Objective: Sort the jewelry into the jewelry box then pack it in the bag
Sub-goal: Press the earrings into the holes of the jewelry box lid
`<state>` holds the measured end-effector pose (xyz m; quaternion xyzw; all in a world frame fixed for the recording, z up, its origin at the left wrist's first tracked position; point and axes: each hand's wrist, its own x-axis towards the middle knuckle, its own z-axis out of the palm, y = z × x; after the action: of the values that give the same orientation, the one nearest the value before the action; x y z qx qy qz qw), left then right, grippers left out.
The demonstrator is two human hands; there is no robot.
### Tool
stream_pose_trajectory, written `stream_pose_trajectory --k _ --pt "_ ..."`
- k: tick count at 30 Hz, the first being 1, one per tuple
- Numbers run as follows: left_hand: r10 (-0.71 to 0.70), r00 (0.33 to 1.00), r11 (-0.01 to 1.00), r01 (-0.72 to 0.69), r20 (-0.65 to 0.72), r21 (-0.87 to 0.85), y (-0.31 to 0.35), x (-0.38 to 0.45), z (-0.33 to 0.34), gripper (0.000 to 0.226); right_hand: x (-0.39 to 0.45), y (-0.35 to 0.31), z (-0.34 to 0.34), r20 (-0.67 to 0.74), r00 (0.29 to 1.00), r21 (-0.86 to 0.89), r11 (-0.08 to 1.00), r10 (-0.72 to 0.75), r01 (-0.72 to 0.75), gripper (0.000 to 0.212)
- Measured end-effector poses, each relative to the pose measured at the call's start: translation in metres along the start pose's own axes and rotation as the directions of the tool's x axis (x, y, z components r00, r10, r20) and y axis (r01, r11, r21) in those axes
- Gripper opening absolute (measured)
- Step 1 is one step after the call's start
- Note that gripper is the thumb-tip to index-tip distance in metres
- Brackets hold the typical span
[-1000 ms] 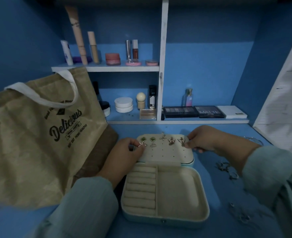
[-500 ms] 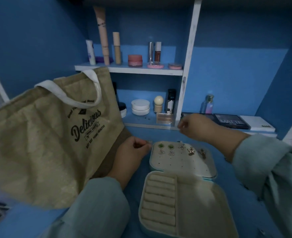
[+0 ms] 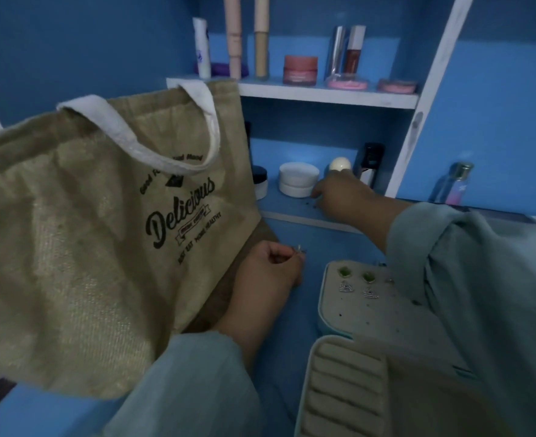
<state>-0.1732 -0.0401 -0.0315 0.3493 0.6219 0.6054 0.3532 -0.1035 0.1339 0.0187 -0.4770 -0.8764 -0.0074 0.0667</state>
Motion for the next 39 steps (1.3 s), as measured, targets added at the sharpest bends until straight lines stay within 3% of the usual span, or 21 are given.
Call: stream_pose_trajectory --k 8,13,21,25,33,39 --pt "-0.003 1.000 1.000 0.002 -0.007 -0.008 0.000 0.000 0.001 0.014 0.023 0.002 0.020 -0.014 1.000 -0.102 0.995 0.008 -0.009 0.030" --pt "0.017 1.000 1.000 -0.017 -0.007 0.014 -0.001 0.000 0.002 0.013 0.020 0.002 0.018 -0.014 1.000 -0.039 0.999 -0.008 0.008 0.026" --pt "0.060 0.998 0.997 -0.061 0.024 0.044 0.004 -0.007 0.004 0.016 -0.022 0.013 -0.001 -0.066 0.973 0.156 0.961 -0.219 0.227 0.018" --pt "0.089 0.994 0.992 -0.094 0.055 0.089 0.007 -0.012 0.005 0.015 -0.046 0.019 -0.016 0.003 0.982 0.173 0.967 -0.189 0.186 0.004" --pt "0.116 0.987 0.988 -0.126 0.111 0.089 0.003 -0.016 0.006 0.016 -0.075 0.022 -0.019 0.276 0.958 0.040 0.997 -0.076 0.068 0.014" --pt "0.106 0.986 0.984 -0.122 0.127 0.128 0.002 -0.014 0.008 0.016 -0.078 0.032 -0.012 0.289 0.957 0.076 0.997 -0.029 0.007 0.012"
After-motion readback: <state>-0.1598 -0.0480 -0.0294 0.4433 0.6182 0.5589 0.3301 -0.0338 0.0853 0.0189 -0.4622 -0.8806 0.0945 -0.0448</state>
